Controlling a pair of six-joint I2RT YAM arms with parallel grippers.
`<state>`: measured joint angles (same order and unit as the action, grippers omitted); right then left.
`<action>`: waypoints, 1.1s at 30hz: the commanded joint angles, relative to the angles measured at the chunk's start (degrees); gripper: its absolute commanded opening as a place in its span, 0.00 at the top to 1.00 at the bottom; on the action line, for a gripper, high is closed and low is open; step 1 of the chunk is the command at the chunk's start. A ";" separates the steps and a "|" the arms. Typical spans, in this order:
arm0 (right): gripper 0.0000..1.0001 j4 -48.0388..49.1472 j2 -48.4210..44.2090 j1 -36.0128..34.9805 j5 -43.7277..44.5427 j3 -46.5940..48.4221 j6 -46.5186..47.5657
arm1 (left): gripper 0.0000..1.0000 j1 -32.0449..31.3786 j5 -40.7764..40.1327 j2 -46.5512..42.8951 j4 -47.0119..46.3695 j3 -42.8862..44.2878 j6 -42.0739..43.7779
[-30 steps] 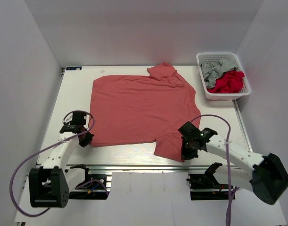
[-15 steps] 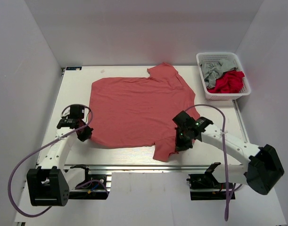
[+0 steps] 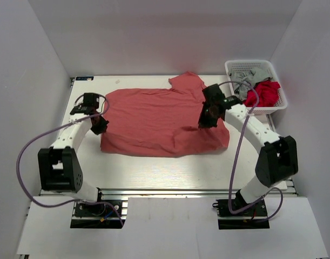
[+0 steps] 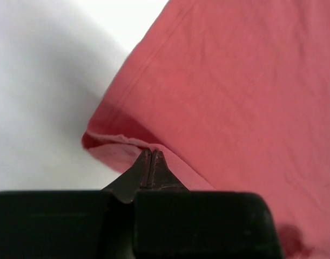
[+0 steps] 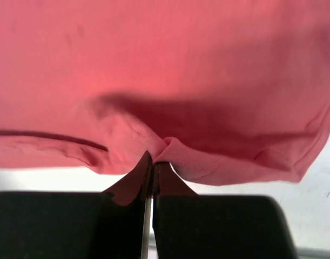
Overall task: Fold and stack the t-shirts
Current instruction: Fold the flattened tshirt in 1/3 of the way
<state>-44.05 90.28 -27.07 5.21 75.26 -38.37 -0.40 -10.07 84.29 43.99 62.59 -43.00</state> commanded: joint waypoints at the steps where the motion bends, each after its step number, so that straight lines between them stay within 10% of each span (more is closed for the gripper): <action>1: 1.00 0.37 4.36 4.47 -0.38 6.46 3.21 | 1.00 0.67 -1.45 3.67 -2.41 5.78 0.55; 20: 1.00 11.27 24.58 15.03 -3.64 27.03 15.43 | 1.00 2.43 1.45 32.15 -8.38 30.92 3.71; 23: 0.83 8.91 30.29 15.73 -0.39 32.65 15.34 | 0.66 2.43 0.23 37.16 -5.68 38.11 3.72; 25: 0.66 6.97 34.16 16.08 1.89 38.17 14.20 | 0.15 2.95 -0.39 40.75 -0.95 44.33 3.72; 26: 0.46 6.27 34.78 16.17 2.95 40.12 14.03 | 0.06 2.95 -1.09 41.73 0.91 46.12 3.19; 33: 0.24 6.70 30.31 15.47 2.26 37.42 14.11 | 0.01 2.95 2.58 36.14 0.41 43.42 3.97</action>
<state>-37.41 126.32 -11.05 7.16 113.30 -25.02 2.20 -9.65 127.92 44.12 107.94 -39.83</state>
